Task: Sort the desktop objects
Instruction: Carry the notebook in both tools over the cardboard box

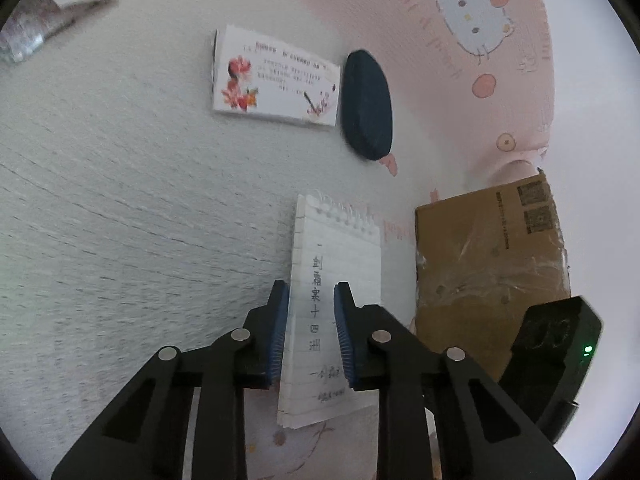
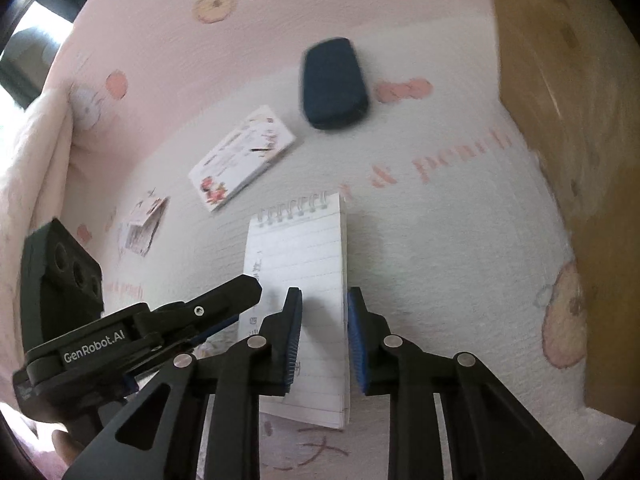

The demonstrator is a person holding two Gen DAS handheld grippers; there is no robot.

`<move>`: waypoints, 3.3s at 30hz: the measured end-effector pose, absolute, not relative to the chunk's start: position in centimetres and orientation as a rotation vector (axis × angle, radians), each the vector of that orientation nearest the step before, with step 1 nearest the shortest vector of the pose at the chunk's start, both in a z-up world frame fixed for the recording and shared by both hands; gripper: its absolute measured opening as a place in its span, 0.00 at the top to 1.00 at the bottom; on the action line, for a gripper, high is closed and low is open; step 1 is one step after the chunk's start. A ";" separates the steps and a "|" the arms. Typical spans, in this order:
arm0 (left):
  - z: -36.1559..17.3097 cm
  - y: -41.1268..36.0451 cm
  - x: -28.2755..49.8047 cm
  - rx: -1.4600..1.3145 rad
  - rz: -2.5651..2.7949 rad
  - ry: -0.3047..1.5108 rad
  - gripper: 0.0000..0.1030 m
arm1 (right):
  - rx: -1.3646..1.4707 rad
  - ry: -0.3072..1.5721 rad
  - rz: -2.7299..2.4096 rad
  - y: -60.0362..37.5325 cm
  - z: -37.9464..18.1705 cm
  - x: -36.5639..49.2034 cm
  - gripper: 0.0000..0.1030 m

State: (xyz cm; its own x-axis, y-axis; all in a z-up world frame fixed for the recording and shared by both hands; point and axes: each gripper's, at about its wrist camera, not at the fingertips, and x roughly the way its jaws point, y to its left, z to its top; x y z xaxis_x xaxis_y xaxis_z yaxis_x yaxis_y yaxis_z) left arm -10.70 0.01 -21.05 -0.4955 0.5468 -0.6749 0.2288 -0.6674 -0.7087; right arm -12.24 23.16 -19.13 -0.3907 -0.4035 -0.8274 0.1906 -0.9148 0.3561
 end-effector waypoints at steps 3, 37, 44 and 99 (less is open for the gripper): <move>-20.1 -1.1 -10.3 -1.408 2.285 -1.190 0.76 | 1.439 -0.245 -2.347 22.1 -18.0 -12.1 0.81; -0.6 -0.3 -7.6 -0.859 2.479 -1.037 0.75 | 0.897 -0.268 -2.507 22.5 1.3 -7.9 0.81; 0.9 2.3 -7.7 -0.851 2.501 -0.977 0.75 | 0.860 -0.282 -2.515 24.9 2.8 -7.5 0.81; -5.9 35.9 -19.9 -1.334 2.125 -0.811 0.75 | 1.193 -0.386 -2.740 57.6 -1.8 -14.6 0.81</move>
State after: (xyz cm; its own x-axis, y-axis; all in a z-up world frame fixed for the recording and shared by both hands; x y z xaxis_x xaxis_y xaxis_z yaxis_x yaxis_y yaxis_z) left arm -19.86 35.91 -5.88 -0.3956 0.6814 -0.6157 -0.0981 -0.6979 -0.7094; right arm -14.57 57.64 -1.79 -0.6794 -0.2175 -0.7008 0.0155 -0.9591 0.2827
